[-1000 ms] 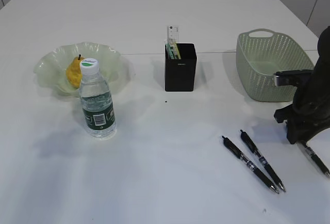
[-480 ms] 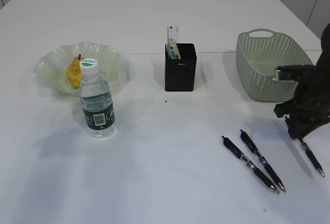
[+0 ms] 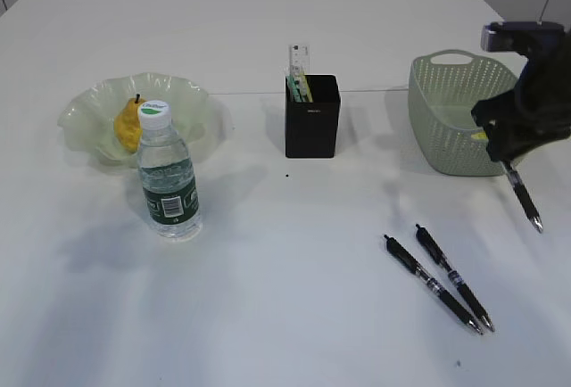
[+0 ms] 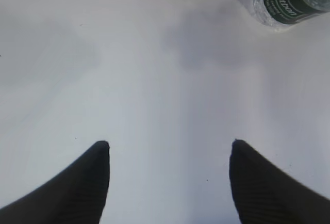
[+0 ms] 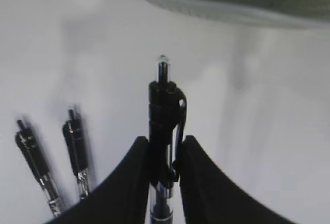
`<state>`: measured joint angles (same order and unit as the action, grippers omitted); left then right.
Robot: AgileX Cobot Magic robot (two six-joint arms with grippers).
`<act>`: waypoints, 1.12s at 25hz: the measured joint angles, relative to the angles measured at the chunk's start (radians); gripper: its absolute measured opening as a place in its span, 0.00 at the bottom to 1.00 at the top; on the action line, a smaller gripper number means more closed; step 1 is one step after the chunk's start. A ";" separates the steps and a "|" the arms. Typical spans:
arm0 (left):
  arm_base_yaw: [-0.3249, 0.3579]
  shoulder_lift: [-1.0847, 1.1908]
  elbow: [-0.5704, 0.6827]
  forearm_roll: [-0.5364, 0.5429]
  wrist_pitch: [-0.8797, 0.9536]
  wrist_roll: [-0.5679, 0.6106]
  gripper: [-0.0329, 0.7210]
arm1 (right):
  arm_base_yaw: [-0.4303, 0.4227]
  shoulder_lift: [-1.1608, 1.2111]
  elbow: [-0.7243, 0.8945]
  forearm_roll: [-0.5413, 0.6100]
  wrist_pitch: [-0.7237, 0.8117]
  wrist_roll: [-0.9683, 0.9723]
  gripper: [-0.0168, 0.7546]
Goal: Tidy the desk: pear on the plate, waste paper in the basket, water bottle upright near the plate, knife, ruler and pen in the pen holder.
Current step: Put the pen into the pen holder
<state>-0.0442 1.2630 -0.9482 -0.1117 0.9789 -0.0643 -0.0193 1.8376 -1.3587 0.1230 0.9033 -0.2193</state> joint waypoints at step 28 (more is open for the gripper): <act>0.000 0.000 0.000 0.000 -0.054 0.000 0.72 | 0.304 0.044 -0.244 0.042 -0.669 -0.006 0.21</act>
<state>-0.0442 1.2630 -0.9482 -0.1117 0.9247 -0.0643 0.2843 1.8813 -1.6022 0.1649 0.2341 -0.2252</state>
